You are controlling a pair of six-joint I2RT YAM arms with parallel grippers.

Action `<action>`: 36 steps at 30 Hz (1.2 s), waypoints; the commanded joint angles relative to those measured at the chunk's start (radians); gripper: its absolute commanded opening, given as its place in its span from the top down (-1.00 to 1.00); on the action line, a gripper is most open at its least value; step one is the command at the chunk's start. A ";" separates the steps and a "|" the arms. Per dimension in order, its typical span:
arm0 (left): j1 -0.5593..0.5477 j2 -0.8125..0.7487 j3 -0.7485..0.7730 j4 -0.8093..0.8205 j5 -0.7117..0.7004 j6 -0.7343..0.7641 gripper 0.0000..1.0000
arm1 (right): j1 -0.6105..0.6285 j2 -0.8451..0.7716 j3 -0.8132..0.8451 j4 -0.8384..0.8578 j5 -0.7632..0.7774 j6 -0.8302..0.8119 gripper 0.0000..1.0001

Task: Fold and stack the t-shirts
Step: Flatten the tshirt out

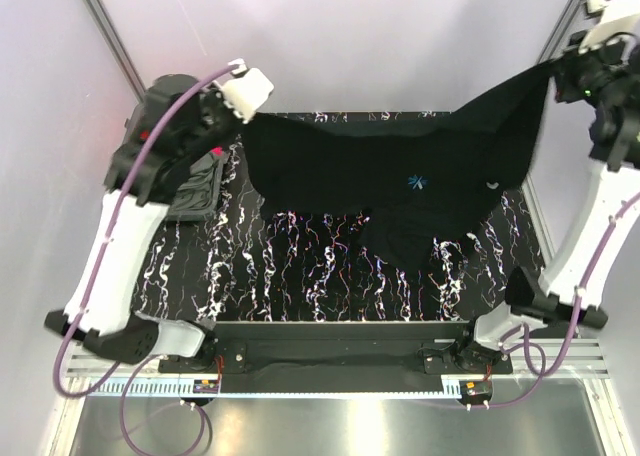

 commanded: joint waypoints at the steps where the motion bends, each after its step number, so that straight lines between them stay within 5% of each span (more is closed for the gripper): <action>1: -0.022 -0.047 0.046 0.013 -0.072 0.060 1.00 | -0.004 -0.096 0.040 0.080 0.166 0.108 1.00; 10: -0.031 -0.152 0.225 0.010 -0.032 0.064 1.00 | -0.004 -0.366 -0.003 0.183 0.318 0.111 1.00; 20: -0.028 -0.160 0.478 0.014 0.017 0.087 1.00 | -0.004 -0.434 0.135 0.270 0.416 0.030 1.00; 28: 0.064 -0.202 0.477 0.021 0.094 0.024 1.00 | -0.004 -0.444 0.173 0.290 0.358 0.077 1.00; 36: 0.067 -0.214 0.233 0.040 -0.044 0.029 1.00 | -0.004 -0.385 -0.025 0.301 0.269 0.128 1.00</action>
